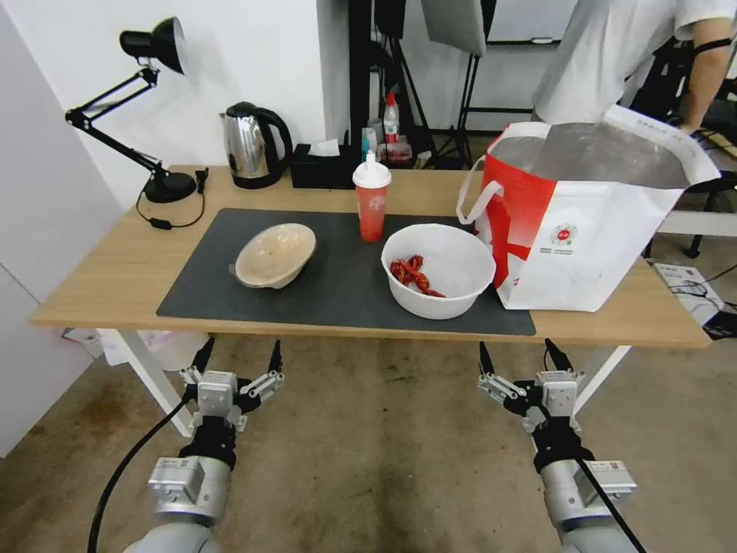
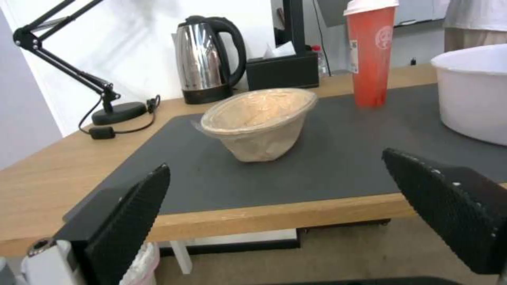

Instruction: Pick up the trash from the table and place it into the takeout bag.

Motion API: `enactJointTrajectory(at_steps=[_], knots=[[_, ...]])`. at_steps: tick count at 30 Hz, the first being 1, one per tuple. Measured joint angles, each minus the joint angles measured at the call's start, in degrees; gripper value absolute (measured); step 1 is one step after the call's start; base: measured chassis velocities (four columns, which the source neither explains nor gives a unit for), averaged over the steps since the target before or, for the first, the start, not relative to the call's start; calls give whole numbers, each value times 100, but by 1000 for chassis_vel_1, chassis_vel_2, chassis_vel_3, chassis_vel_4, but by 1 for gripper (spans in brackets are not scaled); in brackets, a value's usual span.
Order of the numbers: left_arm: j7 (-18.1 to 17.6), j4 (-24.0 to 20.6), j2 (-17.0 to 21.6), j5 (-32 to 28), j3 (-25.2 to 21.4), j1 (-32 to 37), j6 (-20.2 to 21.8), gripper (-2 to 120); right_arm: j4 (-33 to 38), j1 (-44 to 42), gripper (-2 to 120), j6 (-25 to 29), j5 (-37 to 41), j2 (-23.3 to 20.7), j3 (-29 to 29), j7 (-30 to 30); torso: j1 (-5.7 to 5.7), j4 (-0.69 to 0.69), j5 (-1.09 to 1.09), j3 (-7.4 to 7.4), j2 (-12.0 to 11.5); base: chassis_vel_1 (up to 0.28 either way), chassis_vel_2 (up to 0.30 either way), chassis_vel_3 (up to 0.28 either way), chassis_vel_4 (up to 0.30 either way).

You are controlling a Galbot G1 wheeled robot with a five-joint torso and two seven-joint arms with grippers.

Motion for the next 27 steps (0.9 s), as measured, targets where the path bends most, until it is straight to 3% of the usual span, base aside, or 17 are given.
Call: enactJointTrajectory(at_steps=[27], knots=[[0, 0, 0, 0, 0, 0, 0, 100, 0, 0, 100, 0, 0, 0, 0, 0, 0, 0, 0, 0, 0, 0, 0, 0, 0]])
